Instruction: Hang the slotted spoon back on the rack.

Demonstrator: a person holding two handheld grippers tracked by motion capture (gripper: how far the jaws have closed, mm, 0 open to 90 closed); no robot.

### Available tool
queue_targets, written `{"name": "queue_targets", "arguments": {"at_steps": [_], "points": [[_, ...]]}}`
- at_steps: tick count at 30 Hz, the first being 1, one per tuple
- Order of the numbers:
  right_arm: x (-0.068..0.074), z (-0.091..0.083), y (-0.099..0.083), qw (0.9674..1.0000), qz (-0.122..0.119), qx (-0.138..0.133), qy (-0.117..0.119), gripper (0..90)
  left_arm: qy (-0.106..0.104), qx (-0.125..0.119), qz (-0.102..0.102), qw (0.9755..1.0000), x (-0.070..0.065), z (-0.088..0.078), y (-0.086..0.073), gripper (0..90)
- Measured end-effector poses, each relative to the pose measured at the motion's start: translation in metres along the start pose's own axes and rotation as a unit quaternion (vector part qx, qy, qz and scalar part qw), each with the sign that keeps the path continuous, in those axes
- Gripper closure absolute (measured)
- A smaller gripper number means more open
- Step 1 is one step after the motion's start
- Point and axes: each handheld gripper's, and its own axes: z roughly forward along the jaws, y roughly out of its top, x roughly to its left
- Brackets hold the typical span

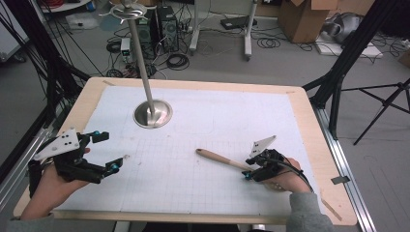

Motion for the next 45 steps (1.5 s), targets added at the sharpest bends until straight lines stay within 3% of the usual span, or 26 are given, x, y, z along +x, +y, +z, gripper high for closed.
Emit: {"name": "queue_targets", "arguments": {"at_steps": [7, 24, 30, 36, 45], "points": [[-0.0006, 0.0023, 0.0002, 0.9999, 0.005, 0.012, -0.003, 57.6, -0.001, 0.0, -0.002, 1.0, 0.0006, -0.0005, -0.0005, 2.0], [-0.0013, 0.0024, -0.0028, 0.9997, 0.024, 0.002, 0.004, 75.0, -0.001, 0.001, -0.005, 1.0, 0.0009, -0.0001, -0.0018, 2.0], [-0.001, 0.0021, -0.0024, 0.9998, 0.02, 0.004, 0.003, 76.2, -0.002, -0.001, -0.007, 1.0, 0.0005, -0.0005, -0.0012, 2.0], [-0.0014, 0.0017, -0.0016, 0.9995, 0.031, 0.006, 0.003, 77.0, -0.017, -0.012, -0.004, 0.9998, -0.0039, -0.0011, 0.0052, 2.0], [-0.0014, 0.0005, -0.0006, 0.9992, 0.038, -0.003, 0.008, 77.4, -0.009, -0.014, -0.008, 0.9998, -0.0003, -0.0047, 0.0041, 2.0]]}}
